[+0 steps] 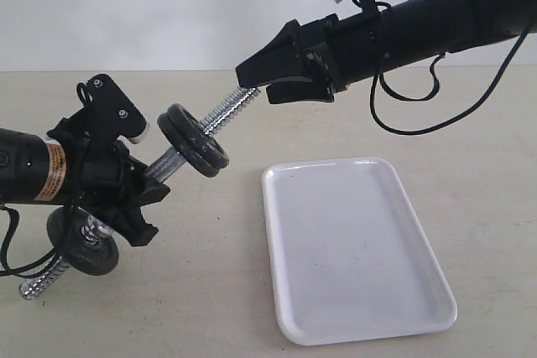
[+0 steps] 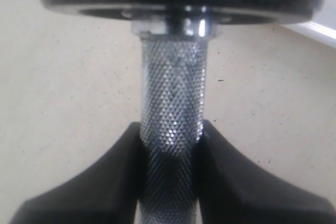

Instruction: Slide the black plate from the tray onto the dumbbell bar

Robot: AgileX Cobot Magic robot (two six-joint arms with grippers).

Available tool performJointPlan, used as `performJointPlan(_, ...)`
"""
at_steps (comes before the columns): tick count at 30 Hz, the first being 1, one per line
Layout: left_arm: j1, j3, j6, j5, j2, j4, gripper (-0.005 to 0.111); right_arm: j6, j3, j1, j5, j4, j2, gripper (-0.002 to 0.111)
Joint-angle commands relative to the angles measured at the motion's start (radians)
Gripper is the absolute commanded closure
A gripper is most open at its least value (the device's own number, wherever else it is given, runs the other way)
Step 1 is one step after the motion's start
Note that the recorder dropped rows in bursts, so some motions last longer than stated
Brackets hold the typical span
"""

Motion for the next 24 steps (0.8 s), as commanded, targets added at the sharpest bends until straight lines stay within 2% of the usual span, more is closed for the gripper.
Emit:
performJointPlan(1,-0.001,-0.057,-0.036,-0.106,-0.063,-0.082,0.102,0.033,-0.006,0.0,0.011,-0.011,-0.014,0.075)
performJointPlan(3,-0.001,-0.057,-0.055,-0.075,-0.063,-0.104,0.102,0.033,-0.006,0.0,0.031,-0.014,-0.014,0.107)
performJointPlan(9,-0.001,-0.057,-0.157,-0.026,-0.063,-0.106,0.102,0.046,-0.006,0.0,0.031,-0.082,-0.014,0.109)
performJointPlan(12,-0.001,-0.057,-0.199,-0.024,-0.063,-0.106,0.102,0.099,-0.006,0.0,0.031,-0.087,-0.014,0.109)
performJointPlan(24,-0.001,-0.057,-0.41,-0.017,-0.063,-0.106,0.102,0.111,-0.006,0.0,0.031,-0.187,-0.014,0.109)
